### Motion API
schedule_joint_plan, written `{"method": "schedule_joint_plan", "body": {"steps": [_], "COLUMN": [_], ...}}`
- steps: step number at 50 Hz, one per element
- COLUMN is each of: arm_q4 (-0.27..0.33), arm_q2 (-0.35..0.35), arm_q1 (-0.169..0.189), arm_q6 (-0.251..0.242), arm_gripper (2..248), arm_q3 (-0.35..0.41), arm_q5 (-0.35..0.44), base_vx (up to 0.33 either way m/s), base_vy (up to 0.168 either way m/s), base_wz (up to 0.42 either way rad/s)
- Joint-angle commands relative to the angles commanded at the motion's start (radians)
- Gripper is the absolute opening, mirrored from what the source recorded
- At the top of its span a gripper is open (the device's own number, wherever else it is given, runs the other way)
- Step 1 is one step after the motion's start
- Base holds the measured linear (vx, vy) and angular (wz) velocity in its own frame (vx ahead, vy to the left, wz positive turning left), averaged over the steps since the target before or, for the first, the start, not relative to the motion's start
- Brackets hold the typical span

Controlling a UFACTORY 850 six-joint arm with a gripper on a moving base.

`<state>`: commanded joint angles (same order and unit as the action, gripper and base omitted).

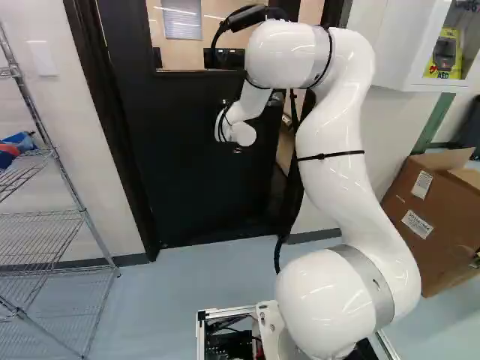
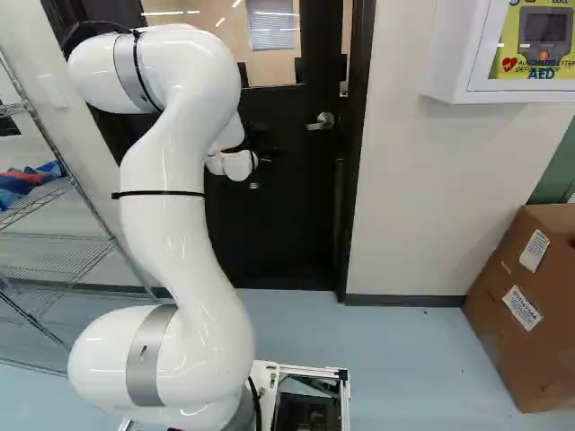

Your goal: Open the door and move inside

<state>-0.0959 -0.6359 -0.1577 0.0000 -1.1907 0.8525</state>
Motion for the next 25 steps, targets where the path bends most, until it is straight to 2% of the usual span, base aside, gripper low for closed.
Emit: {"method": "schedule_joint_plan", "body": {"steps": [25], "arm_q4": [0.000], "arm_q2": [-0.111], "arm_q1": [-0.032], "arm_q6": [0.000], "arm_gripper": [247], "arm_q3": [-0.153], "arm_q5": [0.000], "base_vx": [0.000], "base_vy": [0.000], "base_wz": [0.000]}}
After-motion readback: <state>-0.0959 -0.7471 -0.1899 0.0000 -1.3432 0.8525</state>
